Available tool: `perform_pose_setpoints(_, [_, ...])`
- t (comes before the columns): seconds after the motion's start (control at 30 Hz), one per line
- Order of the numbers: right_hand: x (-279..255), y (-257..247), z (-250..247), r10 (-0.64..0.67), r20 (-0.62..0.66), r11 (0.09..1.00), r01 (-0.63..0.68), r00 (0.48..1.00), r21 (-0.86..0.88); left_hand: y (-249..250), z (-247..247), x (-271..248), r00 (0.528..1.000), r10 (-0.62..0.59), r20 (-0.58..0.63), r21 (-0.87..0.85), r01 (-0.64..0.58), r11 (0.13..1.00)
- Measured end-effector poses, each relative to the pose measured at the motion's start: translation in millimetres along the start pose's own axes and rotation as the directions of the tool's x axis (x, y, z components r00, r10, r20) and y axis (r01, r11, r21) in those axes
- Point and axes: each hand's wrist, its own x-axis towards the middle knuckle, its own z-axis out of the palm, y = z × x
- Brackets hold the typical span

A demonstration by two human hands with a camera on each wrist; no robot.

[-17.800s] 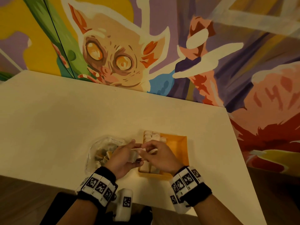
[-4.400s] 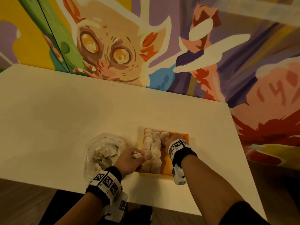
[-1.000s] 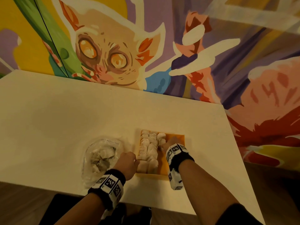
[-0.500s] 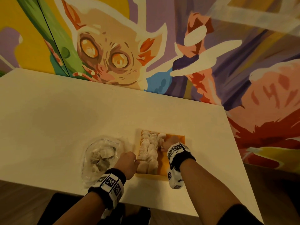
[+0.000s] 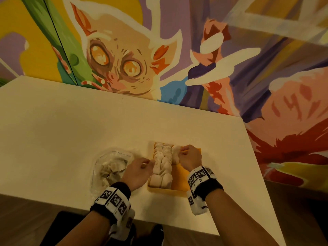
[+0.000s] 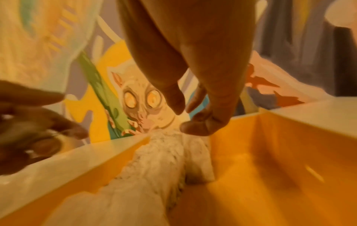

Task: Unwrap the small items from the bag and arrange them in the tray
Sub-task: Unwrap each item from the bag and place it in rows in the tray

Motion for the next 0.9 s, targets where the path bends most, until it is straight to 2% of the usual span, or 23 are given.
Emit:
perform_pose_setpoints(0.03, [-7.3, -4.0, 1.3, -0.094, 0.005, 0.995, 0.094, 0.996, 0.036, 5.4, -1.7, -2.3, 0.998, -0.055, 0.029, -0.182, 0.059, 0.982])
perform_pose_setpoints(0.1, [-26.8, -14.1, 3.9, -0.260, 0.074, 0.964, 0.253, 0.963, 0.084, 16.9, -7.6, -10.4, 0.981, -0.146, 0.127, -0.478, 0.190, 0.858])
perform_pose_setpoints(0.13, [-38.1, -20.2, 5.0, -0.330, 0.132, 0.943, 0.321, 0.935, 0.089, 22.1, -11.2, -14.3, 0.972, -0.161, 0.169, -0.555, 0.229, 0.800])
perform_pose_setpoints(0.2, [-56.1, -27.2, 9.3, -0.403, 0.232, 0.915, 0.393, 0.885, 0.088, 30.0, -16.7, -20.8, 0.965, -0.143, 0.221, -0.622, 0.253, 0.741])
perform_pose_setpoints(0.3, [-75.7, -31.8, 13.1, -0.445, 0.293, 0.892, 0.447, 0.846, 0.065, 34.8, -22.4, -27.3, 0.964, -0.108, 0.244, -0.650, 0.246, 0.720])
perform_pose_setpoints(0.4, [-87.7, -31.9, 14.8, -0.500, 0.251, 0.864, 0.499, 0.829, 0.074, 34.5, -30.0, -32.3, 0.962, -0.064, 0.267, -0.666, 0.232, 0.709])
perform_pose_setpoints(0.6, [-94.3, -26.7, 17.8, -0.521, 0.140, 0.843, 0.480, 0.842, 0.244, 28.8, -42.4, -42.9, 0.964, 0.078, 0.254, -0.599, 0.093, 0.796])
perform_pose_setpoints(0.77, [-102.1, -31.5, 17.0, -0.511, 0.010, 0.816, 0.482, 0.859, 0.319, 27.8, -42.8, -47.1, 0.971, 0.104, 0.213, -0.580, 0.040, 0.813])
perform_pose_setpoints(0.9, [-110.1, -31.3, 13.2, -0.610, -0.012, 0.740, 0.575, 0.792, 0.349, 29.2, -49.1, -46.0, 0.983, 0.084, 0.163, -0.565, 0.023, 0.825])
